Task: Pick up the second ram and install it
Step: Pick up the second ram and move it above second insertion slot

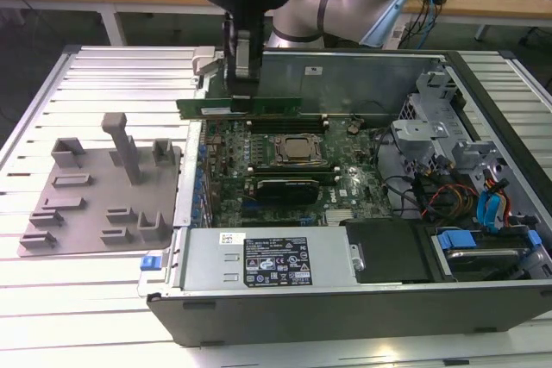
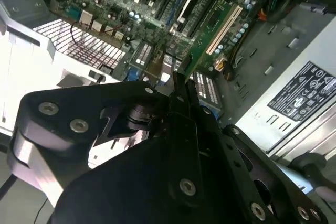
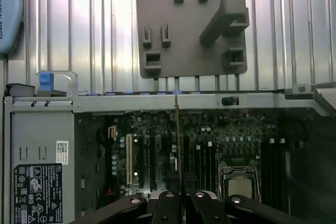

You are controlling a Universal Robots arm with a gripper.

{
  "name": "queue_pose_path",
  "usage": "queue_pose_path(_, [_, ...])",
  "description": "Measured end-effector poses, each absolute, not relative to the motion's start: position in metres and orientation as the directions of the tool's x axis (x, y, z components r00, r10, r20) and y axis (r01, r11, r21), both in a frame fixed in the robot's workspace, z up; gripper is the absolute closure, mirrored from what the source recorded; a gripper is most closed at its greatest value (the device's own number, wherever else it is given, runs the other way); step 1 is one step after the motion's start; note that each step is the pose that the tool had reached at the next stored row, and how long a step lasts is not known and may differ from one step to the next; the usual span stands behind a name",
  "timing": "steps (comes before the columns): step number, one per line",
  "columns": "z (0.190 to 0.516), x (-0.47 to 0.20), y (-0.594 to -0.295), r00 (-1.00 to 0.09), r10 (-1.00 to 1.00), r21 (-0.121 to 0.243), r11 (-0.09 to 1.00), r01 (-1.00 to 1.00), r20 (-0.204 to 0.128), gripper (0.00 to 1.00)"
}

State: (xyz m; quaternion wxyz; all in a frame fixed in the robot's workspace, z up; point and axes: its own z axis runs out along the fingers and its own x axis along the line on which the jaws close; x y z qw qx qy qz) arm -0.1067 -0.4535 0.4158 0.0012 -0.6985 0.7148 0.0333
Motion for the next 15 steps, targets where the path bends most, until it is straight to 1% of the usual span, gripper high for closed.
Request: queue_pose_path(15, [0.416, -0.028, -0.453, -0.024, -0.999, 0.046, 0.022, -0.999, -0.048, 0.89])
